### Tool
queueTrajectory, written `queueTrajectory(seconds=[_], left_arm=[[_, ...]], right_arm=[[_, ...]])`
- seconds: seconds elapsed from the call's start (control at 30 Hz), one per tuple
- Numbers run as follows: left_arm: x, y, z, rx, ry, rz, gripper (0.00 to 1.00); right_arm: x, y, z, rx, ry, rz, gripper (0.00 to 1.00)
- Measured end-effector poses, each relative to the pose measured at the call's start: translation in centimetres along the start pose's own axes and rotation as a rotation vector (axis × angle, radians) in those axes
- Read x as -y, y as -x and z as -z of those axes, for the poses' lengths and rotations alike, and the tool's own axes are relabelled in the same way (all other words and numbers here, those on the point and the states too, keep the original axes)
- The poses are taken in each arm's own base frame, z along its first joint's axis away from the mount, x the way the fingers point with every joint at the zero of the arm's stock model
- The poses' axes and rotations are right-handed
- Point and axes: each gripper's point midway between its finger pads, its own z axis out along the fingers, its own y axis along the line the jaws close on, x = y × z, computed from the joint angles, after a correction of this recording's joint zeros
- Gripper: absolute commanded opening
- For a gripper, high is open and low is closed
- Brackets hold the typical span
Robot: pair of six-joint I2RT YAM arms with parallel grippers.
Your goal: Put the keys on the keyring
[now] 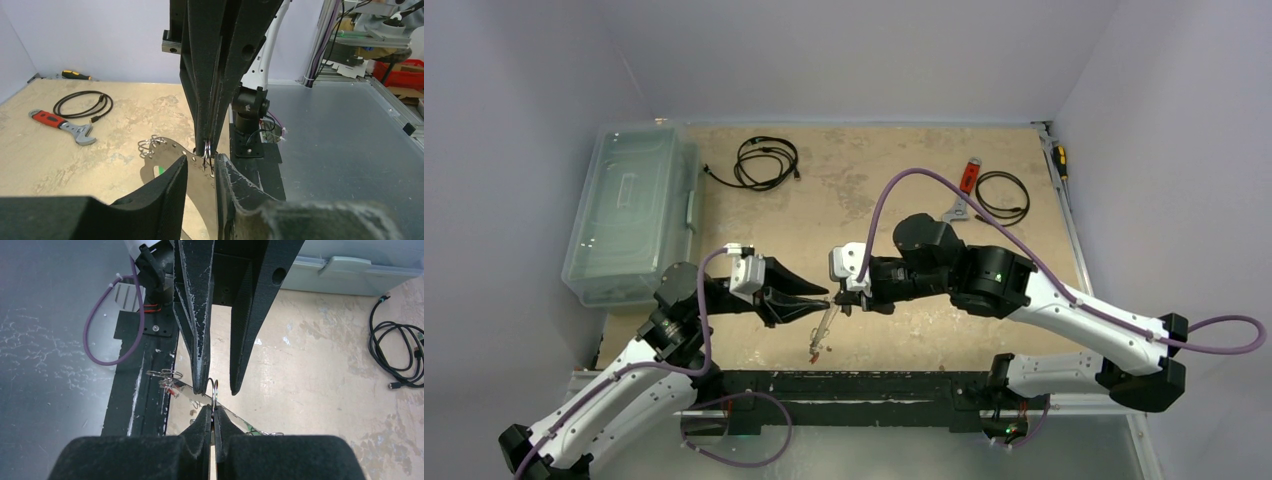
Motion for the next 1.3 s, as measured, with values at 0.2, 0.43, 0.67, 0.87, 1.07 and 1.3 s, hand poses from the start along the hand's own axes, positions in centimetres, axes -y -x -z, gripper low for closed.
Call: queueTrajectory(seconds=[0.2, 0.43, 0.67, 0.87, 1.07, 1.3], left_arm=[[-0.1, -0.2, -0.1, -0.007, -0.001, 0.018, 0.16], [0.0, -0.3, -0.2, -0.008, -0.005, 0.025, 0.00], [0.0, -0.2, -0.1, -0.005, -0.005, 0.016, 0.00], [0.6, 0.8, 0.4, 0.023, 0.000, -0.013, 0.00], [1.0, 1.6, 0.6, 0.052, -0.006, -0.035, 0.00], [1.1, 1.8, 0.6, 0.061, -0.007, -0.043, 0.00]], right_arm=[[0.0, -0.2, -0.3, -0.008, 0.007, 0.001, 0.00], [0.0, 0.0, -0.3, -0.004, 0.012, 0.015, 0.00], [0.0, 0.2, -0.2, 0.006, 0.012, 0.023, 0.18], [0.2, 1.6, 0.8, 0.103, -0.030, 0.052, 0.47], [-0.2, 2.3, 2.4, 0.209, -0.068, 0.069, 0.45], [-0.6, 2.1, 2.0, 0.260, -0.065, 0.053, 0.36]])
